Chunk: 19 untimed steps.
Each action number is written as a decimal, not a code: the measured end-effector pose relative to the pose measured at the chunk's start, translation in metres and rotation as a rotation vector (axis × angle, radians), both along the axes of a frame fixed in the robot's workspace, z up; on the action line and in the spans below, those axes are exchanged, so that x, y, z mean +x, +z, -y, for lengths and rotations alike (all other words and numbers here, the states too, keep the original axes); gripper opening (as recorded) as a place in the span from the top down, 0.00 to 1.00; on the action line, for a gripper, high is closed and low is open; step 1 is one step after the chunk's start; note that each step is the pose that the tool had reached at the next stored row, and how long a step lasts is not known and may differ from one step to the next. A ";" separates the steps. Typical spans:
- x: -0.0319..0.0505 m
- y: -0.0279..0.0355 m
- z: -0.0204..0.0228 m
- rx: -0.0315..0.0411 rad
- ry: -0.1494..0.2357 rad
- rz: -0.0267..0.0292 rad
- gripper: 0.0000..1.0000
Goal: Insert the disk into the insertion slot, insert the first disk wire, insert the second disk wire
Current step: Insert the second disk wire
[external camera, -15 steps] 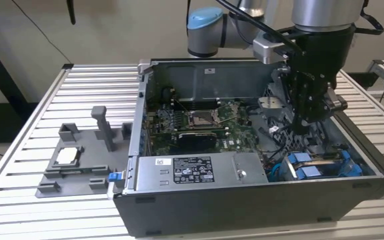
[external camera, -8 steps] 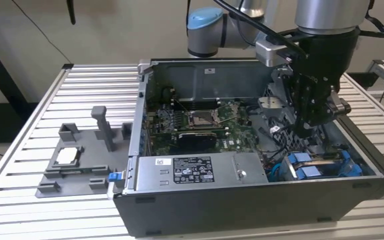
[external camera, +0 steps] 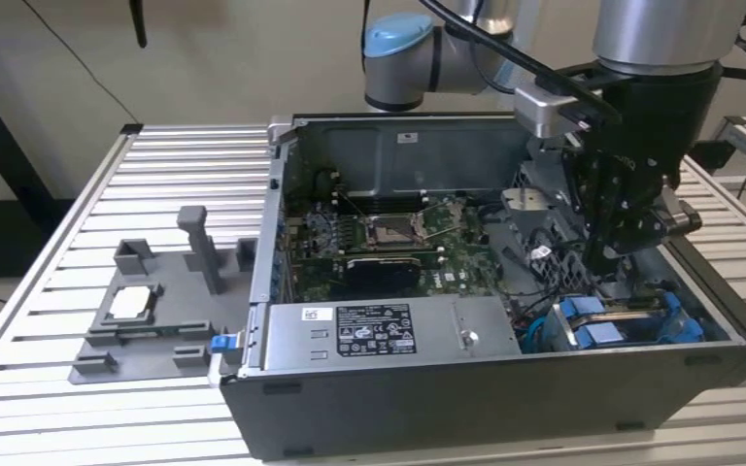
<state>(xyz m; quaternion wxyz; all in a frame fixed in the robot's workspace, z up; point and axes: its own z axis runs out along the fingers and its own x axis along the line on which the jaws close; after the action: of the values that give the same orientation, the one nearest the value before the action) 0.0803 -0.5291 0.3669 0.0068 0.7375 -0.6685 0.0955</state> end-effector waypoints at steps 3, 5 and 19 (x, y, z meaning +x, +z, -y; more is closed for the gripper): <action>0.0044 -0.0003 0.0041 0.0028 0.000 -0.0036 0.84; 0.0076 -0.0005 0.0069 0.0048 0.000 -0.0061 0.84; 0.0224 -0.0015 0.0216 0.0574 -0.003 -0.0229 0.84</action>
<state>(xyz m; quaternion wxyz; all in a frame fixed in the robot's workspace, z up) 0.1028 -0.5507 0.3653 -0.0066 0.7373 -0.6722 0.0679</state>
